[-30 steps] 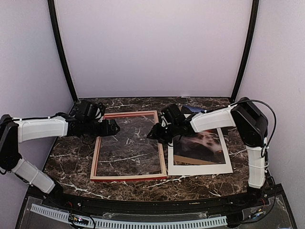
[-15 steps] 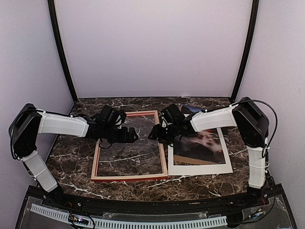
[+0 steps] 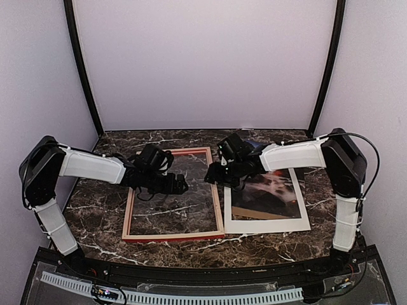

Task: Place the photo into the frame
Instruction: Place the glass panel at the frame body.

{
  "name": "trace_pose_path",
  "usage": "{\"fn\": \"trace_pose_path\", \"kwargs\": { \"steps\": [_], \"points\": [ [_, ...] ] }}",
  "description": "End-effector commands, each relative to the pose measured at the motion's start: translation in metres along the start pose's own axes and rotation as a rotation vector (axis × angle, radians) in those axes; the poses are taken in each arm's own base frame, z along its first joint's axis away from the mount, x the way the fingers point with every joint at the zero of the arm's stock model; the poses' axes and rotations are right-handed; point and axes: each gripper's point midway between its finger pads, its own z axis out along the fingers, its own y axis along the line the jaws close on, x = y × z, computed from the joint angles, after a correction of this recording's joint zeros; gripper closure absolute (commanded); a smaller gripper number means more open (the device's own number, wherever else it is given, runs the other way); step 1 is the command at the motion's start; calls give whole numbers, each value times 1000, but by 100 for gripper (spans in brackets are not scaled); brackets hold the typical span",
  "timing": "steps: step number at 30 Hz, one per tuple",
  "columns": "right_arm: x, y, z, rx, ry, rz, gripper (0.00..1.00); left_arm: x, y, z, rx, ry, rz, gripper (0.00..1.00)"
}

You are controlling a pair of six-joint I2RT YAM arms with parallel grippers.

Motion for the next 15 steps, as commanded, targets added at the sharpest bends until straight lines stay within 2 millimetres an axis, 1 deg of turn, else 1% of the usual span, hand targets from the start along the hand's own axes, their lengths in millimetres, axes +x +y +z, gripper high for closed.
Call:
{"fn": "trace_pose_path", "kwargs": {
  "steps": [1, 5, 8, 9, 10, 11, 12, 13, 14, 15],
  "points": [
    [-10, 0, -13, 32, -38, -47, 42, -7, -2, -7, -15, -17, 22, 4],
    [-10, -11, -22, 81, -58, -96, 42, -18, 0, -20, -41, -64, 57, 3],
    [-6, -9, -27, 63, -47, -132, 42, -28, 9, -36, -112, -113, 100, 3],
    [-4, -8, -27, 52, -38, -143, 41, -27, 13, -39, -134, -110, 111, 3],
    [-1, -7, -27, 39, -27, -152, 41, -32, 16, -46, -162, -130, 134, 3],
    [4, -4, -27, 16, -7, -158, 41, -29, 22, -48, -191, -111, 145, 2],
    [8, -3, -26, 3, 7, -163, 41, -34, 25, -54, -225, -125, 163, 2],
    [12, -3, -25, -7, 19, -164, 41, -28, 32, -56, -259, -94, 173, 1],
    [16, -3, -24, -13, 30, -163, 41, -33, 38, -60, -295, -100, 185, 1],
    [20, -4, -23, -18, 40, -163, 41, -28, 45, -62, -326, -71, 192, 1]
  ]
}}
